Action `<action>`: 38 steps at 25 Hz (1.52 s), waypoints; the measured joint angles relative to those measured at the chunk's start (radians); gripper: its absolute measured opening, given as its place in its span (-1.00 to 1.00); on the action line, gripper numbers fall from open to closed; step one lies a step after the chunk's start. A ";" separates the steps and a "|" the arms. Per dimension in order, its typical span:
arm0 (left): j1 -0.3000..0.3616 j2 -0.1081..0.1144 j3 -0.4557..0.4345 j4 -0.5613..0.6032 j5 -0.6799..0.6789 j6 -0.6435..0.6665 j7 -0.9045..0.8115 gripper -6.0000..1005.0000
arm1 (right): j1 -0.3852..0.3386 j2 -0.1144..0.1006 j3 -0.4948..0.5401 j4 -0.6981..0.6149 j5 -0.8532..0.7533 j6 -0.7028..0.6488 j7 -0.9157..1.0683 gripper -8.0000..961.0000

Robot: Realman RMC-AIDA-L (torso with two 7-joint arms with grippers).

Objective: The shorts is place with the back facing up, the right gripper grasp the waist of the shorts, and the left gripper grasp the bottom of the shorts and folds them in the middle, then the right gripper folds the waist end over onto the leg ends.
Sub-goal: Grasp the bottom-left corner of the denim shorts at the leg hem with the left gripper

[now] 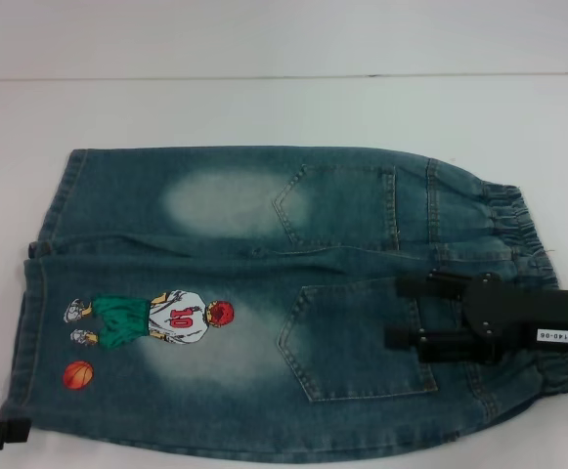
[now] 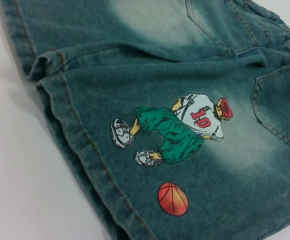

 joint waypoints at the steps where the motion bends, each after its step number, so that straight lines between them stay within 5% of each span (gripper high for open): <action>1: 0.000 -0.003 0.002 -0.003 0.000 -0.005 0.001 0.74 | -0.001 0.000 0.000 0.000 0.000 -0.001 0.000 0.96; 19: -0.002 -0.020 0.003 -0.021 0.000 -0.093 0.011 0.73 | -0.005 0.000 0.011 0.000 0.000 -0.017 0.000 0.96; 29: 0.009 -0.018 -0.003 0.051 0.003 -0.042 0.004 0.71 | -0.006 -0.002 0.025 0.000 0.000 -0.023 0.000 0.96; 38: 0.019 -0.038 0.003 0.060 0.005 -0.033 0.005 0.67 | -0.007 -0.002 0.026 0.000 0.000 -0.023 0.000 0.96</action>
